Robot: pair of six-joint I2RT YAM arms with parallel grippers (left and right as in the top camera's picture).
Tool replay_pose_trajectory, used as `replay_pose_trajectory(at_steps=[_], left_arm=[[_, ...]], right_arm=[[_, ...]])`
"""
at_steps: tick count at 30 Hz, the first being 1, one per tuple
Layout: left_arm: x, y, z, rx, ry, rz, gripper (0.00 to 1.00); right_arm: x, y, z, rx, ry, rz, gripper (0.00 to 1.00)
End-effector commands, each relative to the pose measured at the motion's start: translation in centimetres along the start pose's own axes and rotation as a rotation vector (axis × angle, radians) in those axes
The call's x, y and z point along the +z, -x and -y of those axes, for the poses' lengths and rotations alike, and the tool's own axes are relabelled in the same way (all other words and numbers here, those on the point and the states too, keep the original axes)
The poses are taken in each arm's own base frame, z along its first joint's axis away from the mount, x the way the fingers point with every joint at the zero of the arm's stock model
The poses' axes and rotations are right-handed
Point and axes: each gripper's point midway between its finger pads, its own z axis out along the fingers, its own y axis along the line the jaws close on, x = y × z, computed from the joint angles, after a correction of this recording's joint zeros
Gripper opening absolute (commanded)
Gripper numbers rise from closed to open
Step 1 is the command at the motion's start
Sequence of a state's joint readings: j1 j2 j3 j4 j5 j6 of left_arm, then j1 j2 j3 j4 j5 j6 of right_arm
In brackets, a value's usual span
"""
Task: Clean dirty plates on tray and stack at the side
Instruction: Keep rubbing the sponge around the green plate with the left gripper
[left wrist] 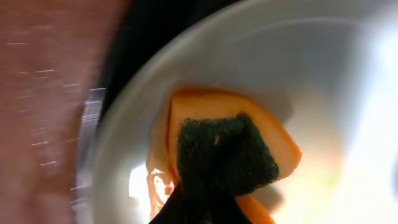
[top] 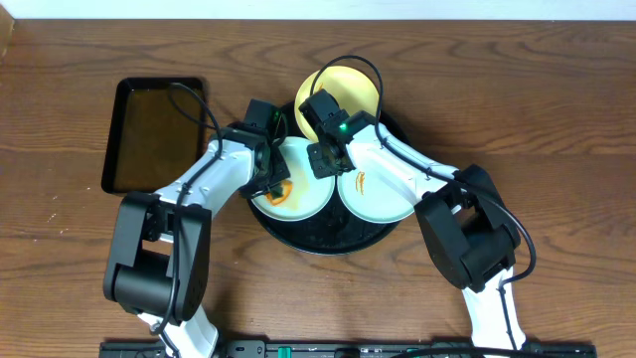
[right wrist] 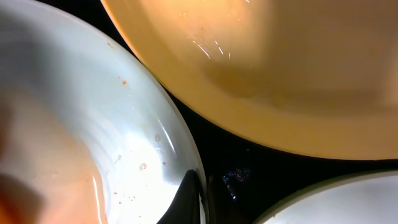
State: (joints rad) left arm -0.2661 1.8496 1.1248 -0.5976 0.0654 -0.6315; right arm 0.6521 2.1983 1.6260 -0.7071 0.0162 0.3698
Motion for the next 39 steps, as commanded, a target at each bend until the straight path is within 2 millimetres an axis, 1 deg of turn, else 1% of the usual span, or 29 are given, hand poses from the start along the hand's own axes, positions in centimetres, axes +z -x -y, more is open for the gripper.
replay_pose_trajectory(at_steps=[1, 5, 8, 15, 20, 25, 29, 34, 37, 39], left_arm=[[-0.4, 1.1, -4.4, 0.005, 0.199, 0.074, 0.07], [-2.0, 1.6, -3.8, 0.0, 0.163, 0.115, 0.07], [-2.5, 1.5, -2.6, -0.002, 0.094, 0.107, 0.07], [-2.1, 1.2, 1.2, 0.008, -0.09, 0.066, 0.07], [-1.3, 1.3, 3.1, 0.042, -0.136, 0.09, 0.07], [-0.2, 0.5, 5.5, 0.083, -0.2, 0.071, 0.07], [0.9, -0.1, 5.6, 0.093, -0.185, 0.049, 0.08], [1.4, -0.1, 5.0, 0.09, -0.155, 0.05, 0.08], [1.6, 0.5, 3.5, 0.082, -0.077, 0.084, 0.08], [1.6, 0.9, 1.8, 0.072, 0.002, 0.108, 0.08]], right_arm=[[0.9, -0.7, 0.0, -0.012, -0.012, -0.021, 0.01], [0.9, -0.7, 0.0, -0.012, -0.012, -0.02, 0.01], [0.9, -0.6, -0.1, -0.013, -0.011, -0.017, 0.01], [0.9, -0.6, -0.1, -0.012, -0.011, -0.017, 0.01], [0.9, -0.6, -0.1, -0.012, -0.01, -0.016, 0.01], [0.9, -0.6, -0.1, -0.012, -0.011, -0.016, 0.01], [0.9, -0.6, -0.1, -0.013, -0.011, -0.018, 0.01], [0.9, -0.6, 0.0, -0.012, -0.012, -0.018, 0.01], [0.9, -0.7, 0.0, -0.012, -0.013, -0.019, 0.01], [0.9, -0.7, 0.1, -0.013, -0.017, -0.02, 0.01]])
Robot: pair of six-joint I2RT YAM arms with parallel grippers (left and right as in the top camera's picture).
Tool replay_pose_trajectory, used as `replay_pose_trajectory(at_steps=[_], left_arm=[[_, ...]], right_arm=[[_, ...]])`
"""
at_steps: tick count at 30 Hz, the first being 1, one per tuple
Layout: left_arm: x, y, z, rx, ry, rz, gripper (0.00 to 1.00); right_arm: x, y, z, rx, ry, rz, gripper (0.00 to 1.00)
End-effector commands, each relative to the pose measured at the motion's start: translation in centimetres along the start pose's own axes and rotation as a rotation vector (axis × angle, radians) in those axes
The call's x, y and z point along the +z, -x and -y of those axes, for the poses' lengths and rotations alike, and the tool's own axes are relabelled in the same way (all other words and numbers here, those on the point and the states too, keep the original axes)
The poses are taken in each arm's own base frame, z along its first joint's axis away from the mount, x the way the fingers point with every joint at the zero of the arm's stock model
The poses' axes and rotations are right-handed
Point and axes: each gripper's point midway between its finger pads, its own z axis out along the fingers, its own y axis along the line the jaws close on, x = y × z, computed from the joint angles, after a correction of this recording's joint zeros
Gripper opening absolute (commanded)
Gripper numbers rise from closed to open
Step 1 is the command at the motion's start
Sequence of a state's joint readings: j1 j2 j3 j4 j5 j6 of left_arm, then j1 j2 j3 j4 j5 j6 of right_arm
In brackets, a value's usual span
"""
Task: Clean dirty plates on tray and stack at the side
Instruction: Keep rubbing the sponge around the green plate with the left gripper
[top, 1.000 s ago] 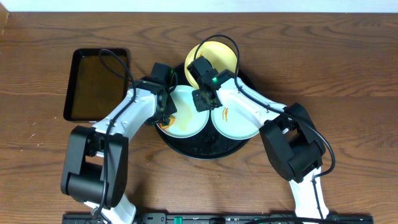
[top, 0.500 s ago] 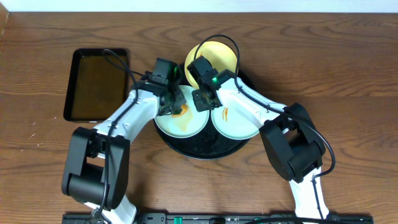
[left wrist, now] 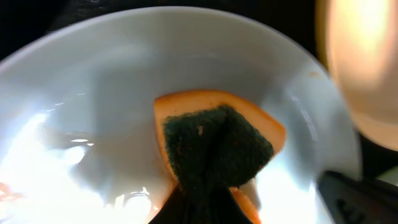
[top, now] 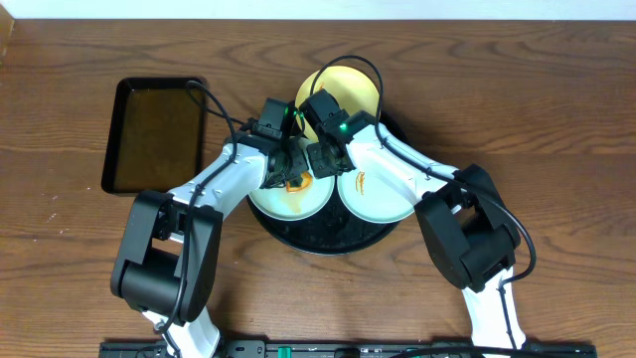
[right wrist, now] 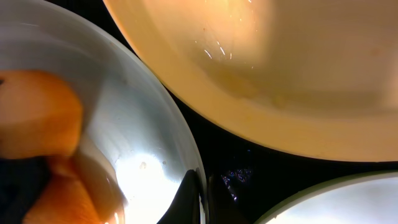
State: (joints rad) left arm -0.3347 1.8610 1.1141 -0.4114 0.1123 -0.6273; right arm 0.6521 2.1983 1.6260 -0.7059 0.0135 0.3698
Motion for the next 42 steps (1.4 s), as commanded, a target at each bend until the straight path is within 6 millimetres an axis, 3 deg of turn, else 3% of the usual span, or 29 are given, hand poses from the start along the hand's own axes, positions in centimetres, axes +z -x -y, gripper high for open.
replay_pose_trajectory(at_steps=[1, 9, 13, 19, 25, 37, 42], left_arm=[[0.8, 0.1, -4.2, 0.001, 0.186, 0.025, 0.08], [-0.9, 0.7, -10.0, -0.013, 0.443, 0.06, 0.07], [-2.1, 1.3, -11.2, -0.015, 0.499, 0.086, 0.07], [-4.8, 2.1, -10.0, -0.015, 0.44, 0.135, 0.07], [-6.1, 1.4, -6.1, -0.036, 0.215, 0.092, 0.07], [-2.7, -2.3, -1.6, -0.035, -0.026, -0.117, 0.07], [-0.8, -3.5, -1.6, -0.029, -0.006, -0.163, 0.07]], right_arm=[[0.9, -0.7, 0.1, -0.012, -0.02, -0.021, 0.01], [0.9, -0.7, 0.1, -0.012, -0.019, -0.02, 0.01], [0.9, -0.7, 0.1, -0.012, -0.02, -0.02, 0.01], [0.9, -0.7, 0.1, -0.012, -0.019, -0.02, 0.01], [0.9, -0.7, 0.1, -0.012, -0.019, -0.018, 0.01], [0.9, -0.5, 0.0, -0.012, -0.016, -0.012, 0.01], [0.9, -0.6, 0.1, -0.012, -0.017, -0.015, 0.01]])
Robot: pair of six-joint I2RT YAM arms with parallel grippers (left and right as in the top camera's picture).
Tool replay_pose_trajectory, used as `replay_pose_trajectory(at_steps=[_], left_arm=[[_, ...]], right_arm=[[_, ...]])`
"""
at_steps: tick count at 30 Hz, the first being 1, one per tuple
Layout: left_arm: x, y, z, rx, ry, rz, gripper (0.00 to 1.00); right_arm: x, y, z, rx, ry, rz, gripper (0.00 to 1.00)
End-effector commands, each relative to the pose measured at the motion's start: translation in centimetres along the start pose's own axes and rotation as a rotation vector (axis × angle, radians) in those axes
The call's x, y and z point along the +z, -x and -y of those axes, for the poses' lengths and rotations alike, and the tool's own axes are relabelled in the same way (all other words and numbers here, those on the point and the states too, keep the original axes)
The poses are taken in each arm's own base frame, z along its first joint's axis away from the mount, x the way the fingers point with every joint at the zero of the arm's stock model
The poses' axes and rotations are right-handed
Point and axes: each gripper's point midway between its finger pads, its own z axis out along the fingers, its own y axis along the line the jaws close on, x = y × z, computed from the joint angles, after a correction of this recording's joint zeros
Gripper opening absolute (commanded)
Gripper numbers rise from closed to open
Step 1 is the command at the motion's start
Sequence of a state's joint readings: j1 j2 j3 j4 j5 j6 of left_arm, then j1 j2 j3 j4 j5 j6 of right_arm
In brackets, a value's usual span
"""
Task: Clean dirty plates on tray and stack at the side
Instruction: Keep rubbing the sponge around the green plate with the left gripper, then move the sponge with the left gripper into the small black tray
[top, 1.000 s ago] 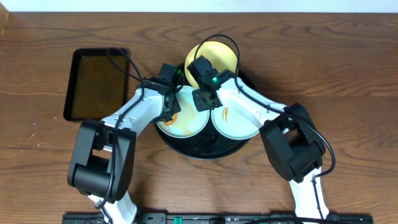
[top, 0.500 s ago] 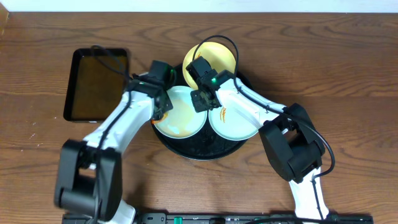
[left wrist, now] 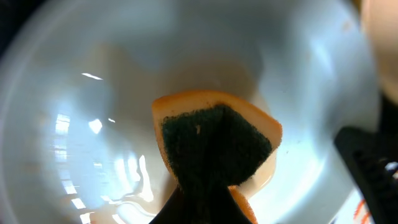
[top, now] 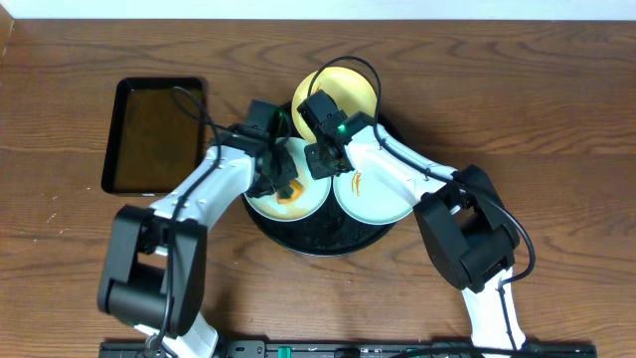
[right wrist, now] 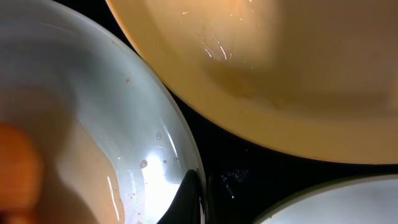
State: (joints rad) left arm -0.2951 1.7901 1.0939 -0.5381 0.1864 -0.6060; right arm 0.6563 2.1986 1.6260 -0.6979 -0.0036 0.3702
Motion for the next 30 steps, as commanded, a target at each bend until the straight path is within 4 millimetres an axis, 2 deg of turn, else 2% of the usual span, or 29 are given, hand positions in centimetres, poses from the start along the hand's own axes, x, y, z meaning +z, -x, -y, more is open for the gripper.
replay_pose_trajectory(at_steps=[1, 5, 7, 14, 18, 24, 30], left_arm=[[1.8, -1.7, -0.2, -0.008, 0.005, -0.078, 0.08], [2.6, -2.0, -1.1, -0.012, 0.047, -0.094, 0.07], [2.5, -1.7, -2.6, -0.011, 0.125, -0.066, 0.07], [0.7, -0.7, -8.4, 0.014, 0.445, 0.028, 0.08], [-0.5, 0.0, -10.0, 0.032, 0.55, 0.074, 0.08], [-2.5, 1.3, -9.0, 0.026, 0.517, 0.148, 0.07], [-6.7, 3.6, -6.8, 0.003, 0.409, 0.307, 0.07]], right_arm=[[0.9, -0.6, 0.6, -0.008, -0.037, -0.017, 0.01], [0.9, -0.6, 0.6, -0.009, -0.038, -0.017, 0.01], [0.9, -0.6, 0.6, -0.009, -0.038, -0.017, 0.01], [0.9, -0.6, 0.6, -0.009, -0.038, -0.017, 0.01], [0.9, -0.6, 0.6, -0.016, -0.038, -0.018, 0.01], [0.9, -0.7, 0.6, -0.018, -0.041, -0.018, 0.01], [0.9, -0.8, 0.7, -0.017, -0.042, -0.022, 0.01]])
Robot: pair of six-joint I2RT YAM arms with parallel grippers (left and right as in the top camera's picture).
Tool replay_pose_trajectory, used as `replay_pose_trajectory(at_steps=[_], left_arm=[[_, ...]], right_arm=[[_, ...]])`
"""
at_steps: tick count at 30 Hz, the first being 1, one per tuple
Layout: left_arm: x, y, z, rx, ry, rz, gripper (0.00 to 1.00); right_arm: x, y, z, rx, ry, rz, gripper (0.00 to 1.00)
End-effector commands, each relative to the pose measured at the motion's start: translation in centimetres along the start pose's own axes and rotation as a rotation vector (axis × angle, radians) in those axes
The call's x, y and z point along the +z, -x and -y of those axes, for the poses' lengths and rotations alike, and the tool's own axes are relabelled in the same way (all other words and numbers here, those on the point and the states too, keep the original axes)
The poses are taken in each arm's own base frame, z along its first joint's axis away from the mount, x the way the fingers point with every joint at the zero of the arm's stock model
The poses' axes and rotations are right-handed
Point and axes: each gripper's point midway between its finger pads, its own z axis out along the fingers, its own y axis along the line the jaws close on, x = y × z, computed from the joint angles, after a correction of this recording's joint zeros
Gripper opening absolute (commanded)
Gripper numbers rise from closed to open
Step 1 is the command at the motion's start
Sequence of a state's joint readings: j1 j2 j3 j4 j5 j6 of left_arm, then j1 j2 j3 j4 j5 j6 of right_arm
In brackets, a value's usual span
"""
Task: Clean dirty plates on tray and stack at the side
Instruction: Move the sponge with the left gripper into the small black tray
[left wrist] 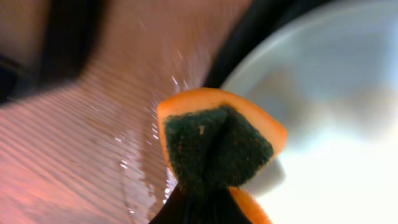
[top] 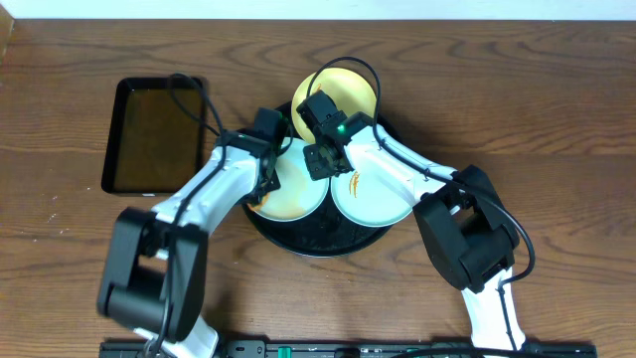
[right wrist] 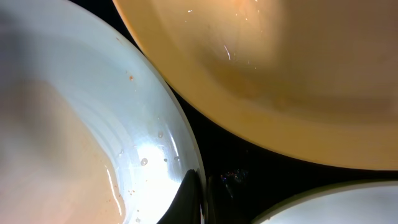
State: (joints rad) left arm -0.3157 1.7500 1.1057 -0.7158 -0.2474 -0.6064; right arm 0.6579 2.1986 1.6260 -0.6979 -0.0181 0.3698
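Three plates lie on a round black tray point(top: 320, 239). My right gripper point(right wrist: 202, 194) is shut on the right rim of the left white plate point(top: 293, 199), whose inside shows a pale orange smear point(right wrist: 56, 155). My left gripper point(top: 264, 175) is shut on an orange sponge point(left wrist: 217, 146) with a dark green scouring face. It sits at that plate's left edge, over the tray's rim point(left wrist: 249, 43) and the wet wood. The right white plate point(top: 378, 199) carries an orange streak. A yellow plate point(top: 346, 88) lies behind.
A rectangular black tray point(top: 154, 134) lies on the wooden table point(top: 556, 119) at the left. Both arms cross over the round tray, with cables looping above the yellow plate. The table's far edge runs along the top.
My left gripper has moved the sponge from the middle of the left white plate to its left edge, partly over the table. The right gripper still holds the plate's rim.
The sponge was first on the lower left of the white plate, beside orange sauce. Then it was at the plate's upper right, near my right gripper, then in the middle, now at the left edge. The sauce is now a faint smear. The right gripper stayed on the rim.
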Motion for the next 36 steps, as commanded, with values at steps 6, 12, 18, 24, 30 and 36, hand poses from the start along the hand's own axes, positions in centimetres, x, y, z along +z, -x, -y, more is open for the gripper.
replay_pose_trajectory(at_steps=[6, 12, 18, 24, 30, 36], left_arm=[[-6.7, 4.1, -1.8, -0.103, -0.077, 0.229, 0.07], [-8.3, 6.0, -4.2, -0.199, -0.098, 0.286, 0.07], [-7.1, 7.8, -8.4, -0.324, -0.046, 0.286, 0.07], [-6.3, 10.3, -10.5, -0.436, -0.163, 0.285, 0.07], [-5.0, 12.6, -10.2, -0.403, -0.321, 0.282, 0.08], [-2.1, 13.4, -11.4, -0.435, -0.324, 0.251, 0.07]], right_arm=[[0.9, -0.7, 0.9, -0.016, -0.055, -0.016, 0.01], [0.8, -0.7, 0.9, -0.016, -0.055, -0.018, 0.01], [-0.5, -0.2, 0.5, -0.016, -0.05, -0.034, 0.01], [-2.7, 1.2, -0.4, -0.022, -0.044, -0.024, 0.01], [-4.7, 2.2, -2.0, -0.092, -0.05, 0.003, 0.01], [-7.3, 3.4, -1.4, -0.114, -0.164, 0.045, 0.01]])
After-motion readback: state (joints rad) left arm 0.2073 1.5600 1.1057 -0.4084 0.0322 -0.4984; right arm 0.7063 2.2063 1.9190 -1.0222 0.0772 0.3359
